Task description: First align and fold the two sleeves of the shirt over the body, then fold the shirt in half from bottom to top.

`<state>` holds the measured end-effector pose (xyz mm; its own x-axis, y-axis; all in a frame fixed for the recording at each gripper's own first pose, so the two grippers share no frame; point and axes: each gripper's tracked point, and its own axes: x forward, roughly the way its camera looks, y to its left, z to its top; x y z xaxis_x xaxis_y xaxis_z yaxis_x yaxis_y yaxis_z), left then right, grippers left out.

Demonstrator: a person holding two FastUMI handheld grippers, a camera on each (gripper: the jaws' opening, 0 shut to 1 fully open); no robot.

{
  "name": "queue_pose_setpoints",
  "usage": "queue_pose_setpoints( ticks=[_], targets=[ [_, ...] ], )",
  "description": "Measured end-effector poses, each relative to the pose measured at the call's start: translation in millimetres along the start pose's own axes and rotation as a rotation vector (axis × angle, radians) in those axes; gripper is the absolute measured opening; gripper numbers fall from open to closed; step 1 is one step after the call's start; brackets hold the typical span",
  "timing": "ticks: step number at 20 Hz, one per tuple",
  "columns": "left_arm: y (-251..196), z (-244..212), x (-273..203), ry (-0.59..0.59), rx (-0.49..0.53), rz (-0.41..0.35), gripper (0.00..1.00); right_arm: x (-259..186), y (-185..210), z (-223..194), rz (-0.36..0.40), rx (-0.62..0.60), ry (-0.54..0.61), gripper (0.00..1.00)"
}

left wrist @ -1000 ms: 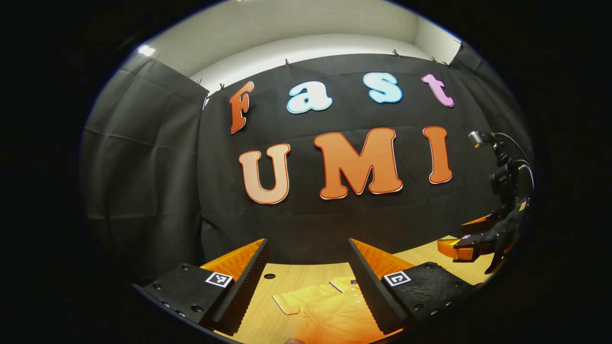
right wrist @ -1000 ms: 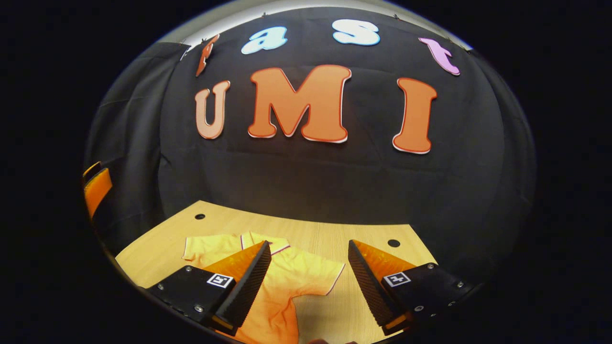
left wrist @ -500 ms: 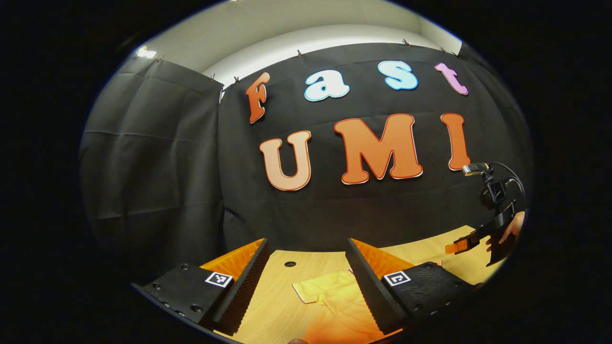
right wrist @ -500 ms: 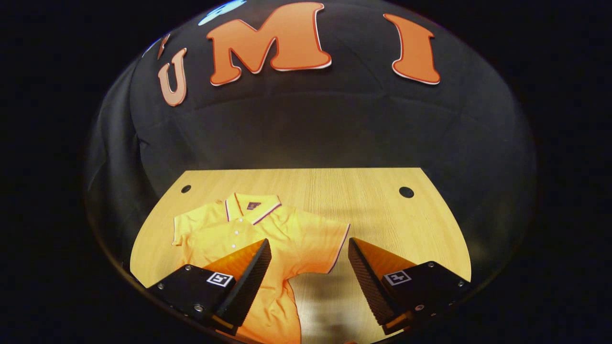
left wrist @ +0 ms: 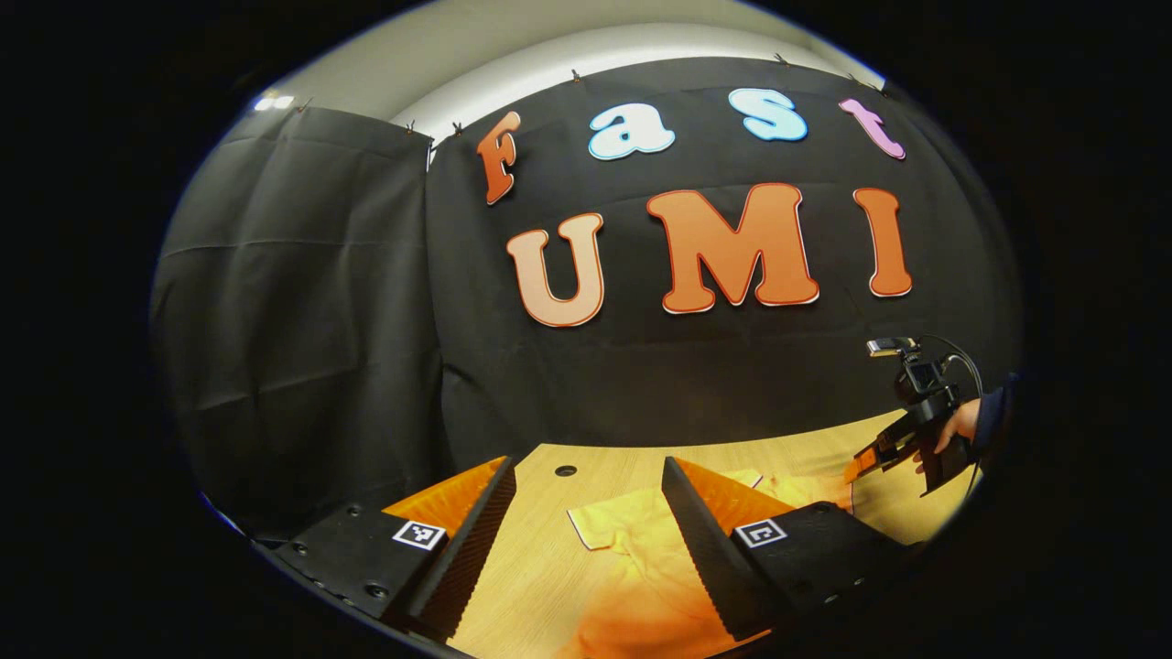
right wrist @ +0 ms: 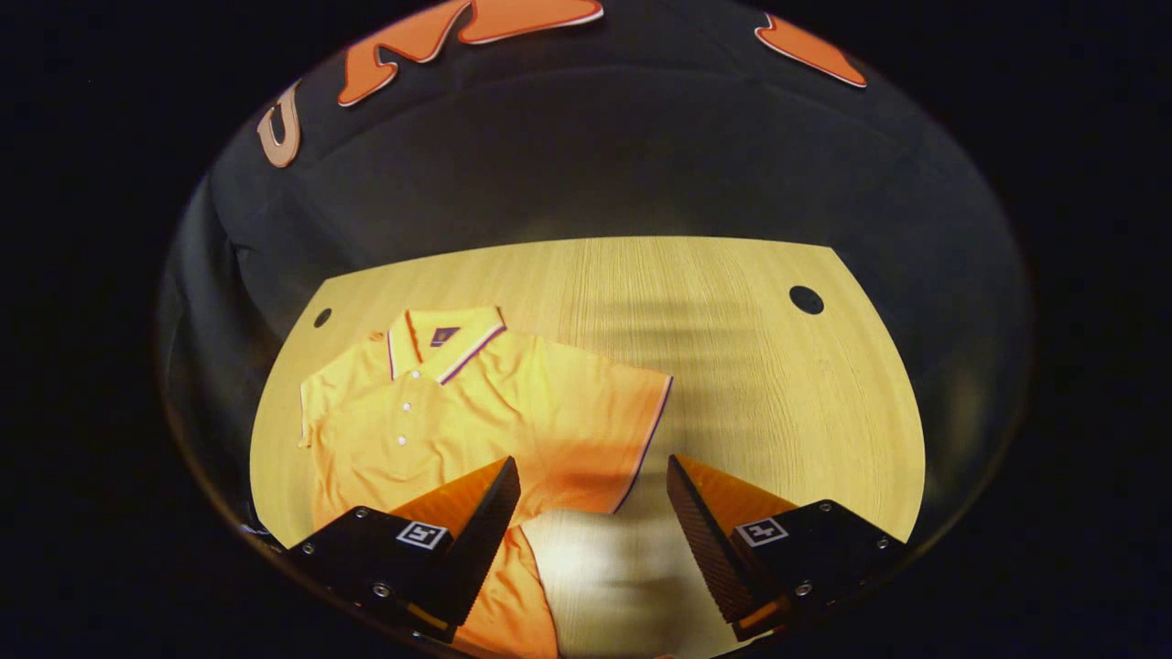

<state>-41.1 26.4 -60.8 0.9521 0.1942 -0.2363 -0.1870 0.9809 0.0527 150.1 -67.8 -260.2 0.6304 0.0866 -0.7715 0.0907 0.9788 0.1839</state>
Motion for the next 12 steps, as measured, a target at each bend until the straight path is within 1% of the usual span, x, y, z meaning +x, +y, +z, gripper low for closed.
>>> queue_pose_setpoints(
  ticks=[2,3,4,6,8,10,11,12],
  targets=[
    [-5,-2,-3,0.013,0.017,0.004,0.99,19,-7,-4,-0.006,0.025,0.065,0.99],
    [-8,-3,-6,0.018,0.025,0.005,0.99,28,-12,-9,-0.018,0.04,0.106,0.97],
    [-9,-3,-7,0.023,0.034,0.007,0.99,36,-15,-11,-0.03,0.045,0.142,0.97],
    [-10,-3,-11,0.029,0.041,0.015,0.99,50,-13,-15,-0.026,0.031,0.193,0.96],
    [-10,-8,-12,0.045,0.041,0.028,0.99,61,-11,-12,-0.014,0.028,0.227,0.95],
    [-11,-9,-13,0.061,0.042,0.035,0.99,70,-6,-11,0.019,0.061,0.264,0.95],
    [-13,-11,-15,0.067,0.044,0.034,0.99,75,-3,-13,0.035,0.081,0.285,0.93],
    [-15,-10,-16,0.067,0.042,0.028,0.99,80,-3,-14,0.034,0.092,0.303,0.9]
  ],
)
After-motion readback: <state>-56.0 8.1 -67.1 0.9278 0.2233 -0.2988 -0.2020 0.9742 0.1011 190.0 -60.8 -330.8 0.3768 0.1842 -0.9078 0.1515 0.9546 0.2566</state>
